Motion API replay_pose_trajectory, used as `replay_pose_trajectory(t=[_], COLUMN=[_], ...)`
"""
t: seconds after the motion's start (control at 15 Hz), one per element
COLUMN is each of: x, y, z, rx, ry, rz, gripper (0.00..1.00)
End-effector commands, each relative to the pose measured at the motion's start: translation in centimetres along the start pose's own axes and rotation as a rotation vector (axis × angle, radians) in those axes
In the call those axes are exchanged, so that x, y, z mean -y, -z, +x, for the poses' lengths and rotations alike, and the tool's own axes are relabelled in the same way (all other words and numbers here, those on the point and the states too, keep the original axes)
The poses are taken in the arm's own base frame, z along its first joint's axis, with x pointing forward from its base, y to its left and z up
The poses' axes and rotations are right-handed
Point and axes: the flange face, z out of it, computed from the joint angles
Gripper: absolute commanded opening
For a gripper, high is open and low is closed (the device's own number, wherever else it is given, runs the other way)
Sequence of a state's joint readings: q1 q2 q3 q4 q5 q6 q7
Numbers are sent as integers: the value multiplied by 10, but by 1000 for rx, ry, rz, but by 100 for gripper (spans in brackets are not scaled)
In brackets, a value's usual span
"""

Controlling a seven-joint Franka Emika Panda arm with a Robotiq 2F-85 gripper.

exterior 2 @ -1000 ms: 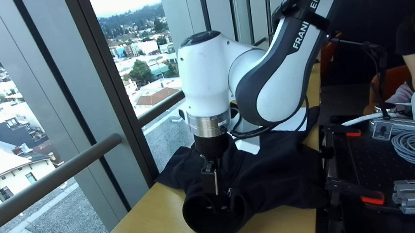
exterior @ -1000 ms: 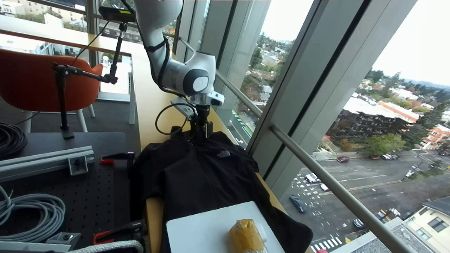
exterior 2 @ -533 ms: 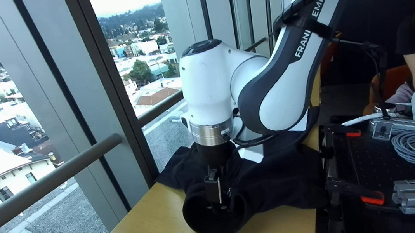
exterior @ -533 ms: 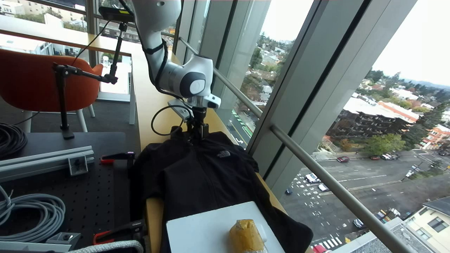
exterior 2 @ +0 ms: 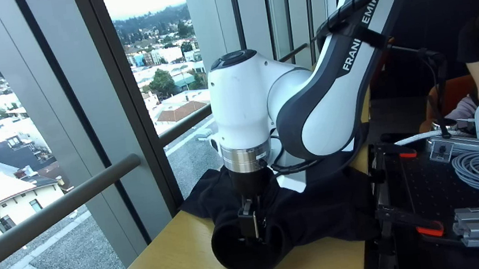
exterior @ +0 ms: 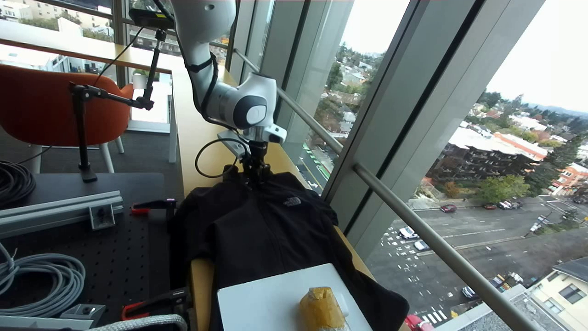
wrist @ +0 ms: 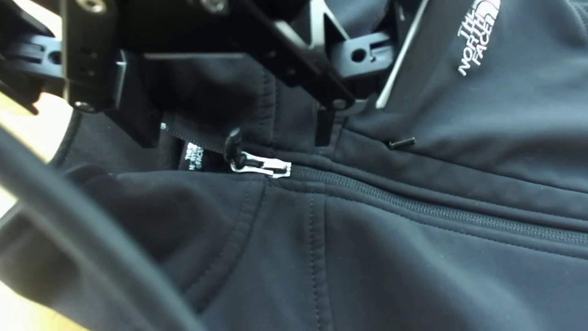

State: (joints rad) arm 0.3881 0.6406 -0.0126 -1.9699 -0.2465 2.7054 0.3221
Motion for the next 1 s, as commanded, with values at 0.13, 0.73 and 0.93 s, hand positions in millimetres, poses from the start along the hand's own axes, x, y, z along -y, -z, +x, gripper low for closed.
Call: replay_pose_trajectory(t=[0.13,0.73,0.93], x=[8,12,11], y=[-2,-10,-8], z=[-2,-7,-7], rx=[14,31,28], ry=[-25,-21,-18], rz=[7,-3,-9], gripper=[75,11,0])
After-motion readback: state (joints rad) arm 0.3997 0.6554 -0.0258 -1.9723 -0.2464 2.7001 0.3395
